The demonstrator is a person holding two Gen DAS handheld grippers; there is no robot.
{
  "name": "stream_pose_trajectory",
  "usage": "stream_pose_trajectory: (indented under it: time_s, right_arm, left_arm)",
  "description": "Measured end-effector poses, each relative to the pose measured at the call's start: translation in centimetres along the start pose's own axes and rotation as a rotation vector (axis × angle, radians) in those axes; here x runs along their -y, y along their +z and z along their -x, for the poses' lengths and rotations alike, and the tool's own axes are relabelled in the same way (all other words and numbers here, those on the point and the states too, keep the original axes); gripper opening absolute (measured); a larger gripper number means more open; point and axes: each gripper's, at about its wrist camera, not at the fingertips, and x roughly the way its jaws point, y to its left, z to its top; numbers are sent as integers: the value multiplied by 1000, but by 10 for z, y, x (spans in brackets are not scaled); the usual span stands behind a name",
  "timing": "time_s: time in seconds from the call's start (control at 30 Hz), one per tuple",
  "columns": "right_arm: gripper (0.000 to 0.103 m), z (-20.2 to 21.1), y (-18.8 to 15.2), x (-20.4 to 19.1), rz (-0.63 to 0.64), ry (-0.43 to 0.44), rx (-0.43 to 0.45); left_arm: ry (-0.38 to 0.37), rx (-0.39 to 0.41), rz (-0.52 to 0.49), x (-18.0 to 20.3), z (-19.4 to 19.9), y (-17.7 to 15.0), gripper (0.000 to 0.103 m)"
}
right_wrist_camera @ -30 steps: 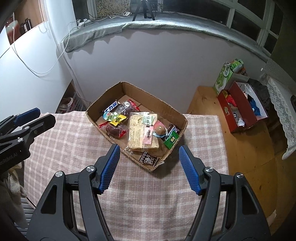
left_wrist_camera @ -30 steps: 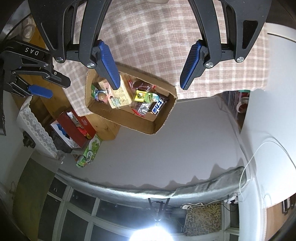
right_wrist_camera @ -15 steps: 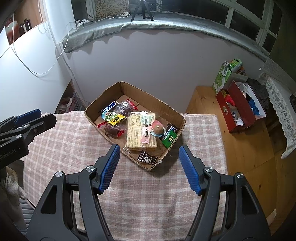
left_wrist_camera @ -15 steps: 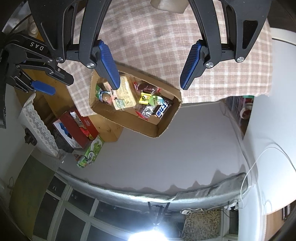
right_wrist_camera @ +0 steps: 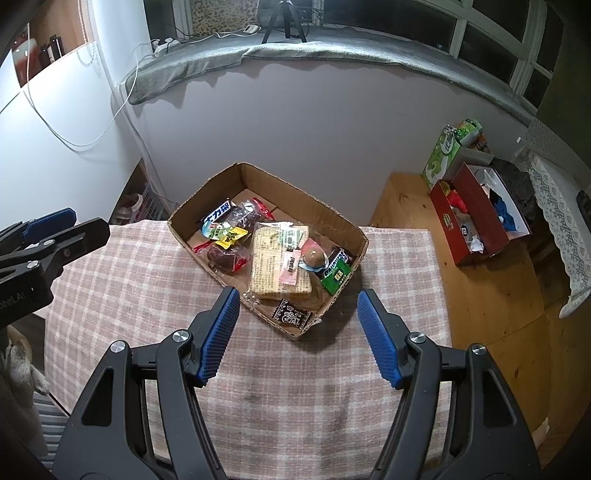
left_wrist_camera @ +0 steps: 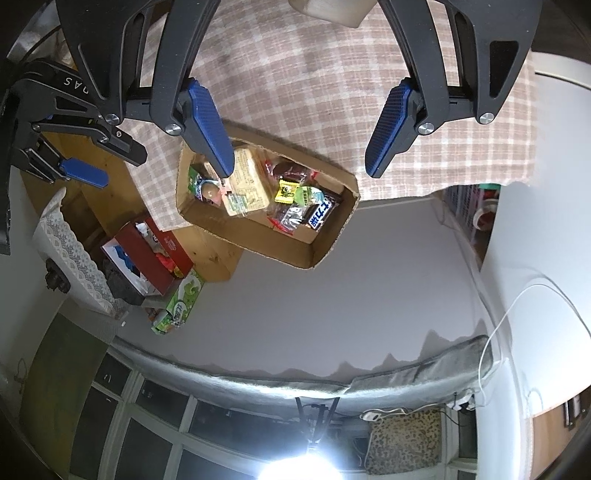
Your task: Organize snacks
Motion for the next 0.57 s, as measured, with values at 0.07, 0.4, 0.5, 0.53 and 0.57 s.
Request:
stream_pose_trajectory:
  time_s: [0.07, 0.4, 0.5, 0.53, 0.57]
  right_arm:
    - [69, 0, -1, 0, 1, 0, -2]
    - [69, 0, -2, 1, 5, -3, -2]
    - [69, -1, -3, 0, 11, -8, -3]
    - [69, -1, -3, 0, 12, -8, -4]
    - [69, -1, -4, -1, 12, -9, -5]
  left_arm:
    - [-8, 14, -9, 1, 2, -1, 73]
    - [-41, -14, 29, 0, -1, -2, 73]
    - [-40, 23, -9, 8, 7, -3, 73]
    - [-37, 34, -14, 10, 9, -3, 73]
    - [-27, 43, -20, 12, 10, -3, 73]
